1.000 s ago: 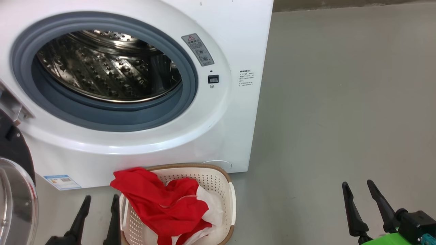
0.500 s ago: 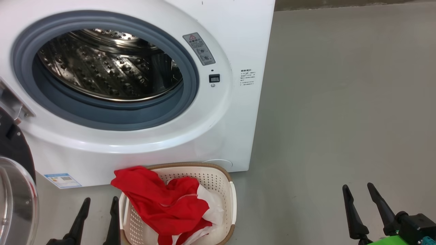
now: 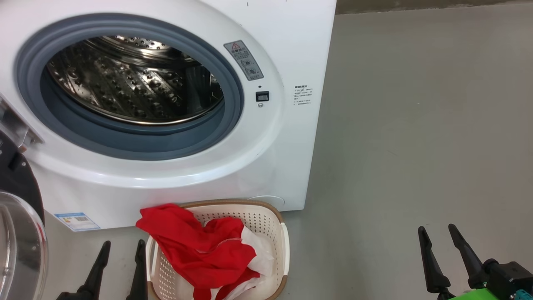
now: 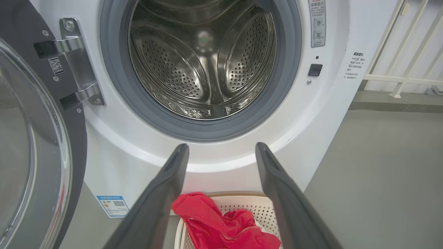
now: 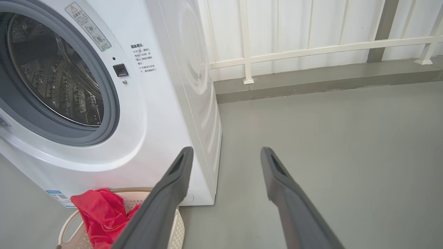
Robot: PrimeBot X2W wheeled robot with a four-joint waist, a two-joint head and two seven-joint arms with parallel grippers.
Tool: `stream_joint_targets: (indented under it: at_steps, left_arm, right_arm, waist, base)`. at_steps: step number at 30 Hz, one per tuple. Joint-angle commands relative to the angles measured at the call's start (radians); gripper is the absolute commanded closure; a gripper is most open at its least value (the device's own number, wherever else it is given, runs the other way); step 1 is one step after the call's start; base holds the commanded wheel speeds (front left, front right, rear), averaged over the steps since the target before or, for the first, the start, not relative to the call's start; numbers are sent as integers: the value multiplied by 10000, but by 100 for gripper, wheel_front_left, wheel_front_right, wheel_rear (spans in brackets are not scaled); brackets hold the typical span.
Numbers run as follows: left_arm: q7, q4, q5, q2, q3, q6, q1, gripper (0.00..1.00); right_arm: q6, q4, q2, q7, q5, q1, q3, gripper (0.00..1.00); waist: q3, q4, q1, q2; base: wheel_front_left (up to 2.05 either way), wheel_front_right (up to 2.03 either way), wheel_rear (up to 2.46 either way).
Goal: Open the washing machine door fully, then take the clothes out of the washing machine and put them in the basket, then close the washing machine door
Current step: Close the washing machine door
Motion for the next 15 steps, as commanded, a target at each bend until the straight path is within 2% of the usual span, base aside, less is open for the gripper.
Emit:
stream_joint_targets:
  at_steps: [1, 8, 15]
  left_arm:
    - [-51, -287, -105, 148, 280, 75, -169, 0]
    - [-51, -321, -88, 148, 263, 53, -218, 0]
    - [-51, -328, -85, 148, 242, 53, -257, 0]
  right_arm:
    - [48, -250, -122, -65, 58, -236, 206, 0]
    - [48, -260, -107, -65, 64, -269, 199, 0]
    - [48, -254, -99, -65, 55, -323, 228, 0]
  waist:
    - [6, 9, 0, 0]
    - [65, 50, 0, 0]
    - [112, 56, 0, 0]
  base:
    - [0, 0, 0]
    - [-21, 21, 0]
    - [-108, 108, 0]
